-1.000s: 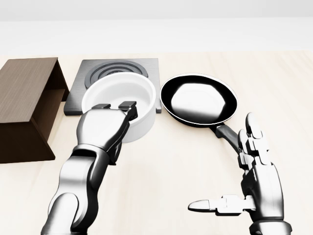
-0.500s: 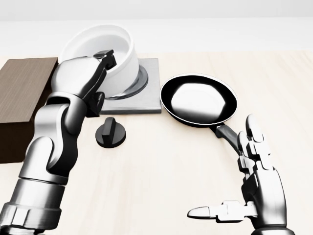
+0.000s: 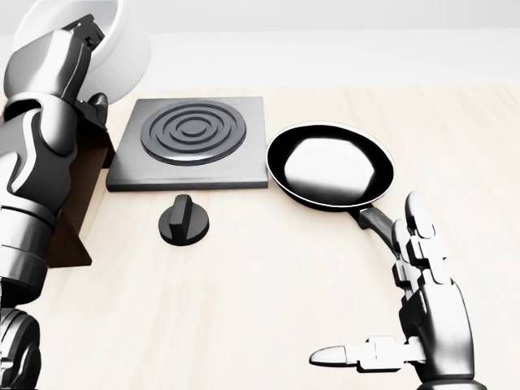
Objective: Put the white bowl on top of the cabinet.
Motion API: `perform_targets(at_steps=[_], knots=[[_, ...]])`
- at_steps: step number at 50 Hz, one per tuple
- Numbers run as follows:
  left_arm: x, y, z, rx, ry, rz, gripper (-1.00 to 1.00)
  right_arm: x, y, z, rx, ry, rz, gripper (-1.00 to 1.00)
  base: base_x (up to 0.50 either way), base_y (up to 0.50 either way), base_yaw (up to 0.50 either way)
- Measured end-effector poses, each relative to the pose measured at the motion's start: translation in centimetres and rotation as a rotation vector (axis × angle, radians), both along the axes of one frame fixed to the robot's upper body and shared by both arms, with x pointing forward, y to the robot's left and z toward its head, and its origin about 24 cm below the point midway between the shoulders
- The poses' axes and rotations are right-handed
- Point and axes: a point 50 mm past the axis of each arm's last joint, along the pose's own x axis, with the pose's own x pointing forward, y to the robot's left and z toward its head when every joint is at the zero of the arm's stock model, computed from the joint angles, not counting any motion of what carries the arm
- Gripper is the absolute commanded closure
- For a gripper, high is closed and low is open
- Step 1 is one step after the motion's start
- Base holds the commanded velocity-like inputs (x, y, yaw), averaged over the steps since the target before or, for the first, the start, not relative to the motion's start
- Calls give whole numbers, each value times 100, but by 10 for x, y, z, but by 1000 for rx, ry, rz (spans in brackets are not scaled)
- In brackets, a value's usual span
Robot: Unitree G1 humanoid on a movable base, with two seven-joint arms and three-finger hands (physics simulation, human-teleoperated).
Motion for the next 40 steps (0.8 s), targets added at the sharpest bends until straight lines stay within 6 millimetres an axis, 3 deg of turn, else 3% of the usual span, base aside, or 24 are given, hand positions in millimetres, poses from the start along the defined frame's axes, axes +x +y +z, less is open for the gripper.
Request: perform_targets(at_steps=[18, 40], knots=[[2, 39, -1, -62, -15, 167, 100, 0, 1, 0, -2, 1, 3, -100, 0, 0, 0], [-4, 66, -8, -45, -5, 268, 100, -1, 3, -1, -5, 3, 7, -100, 0, 0, 0]])
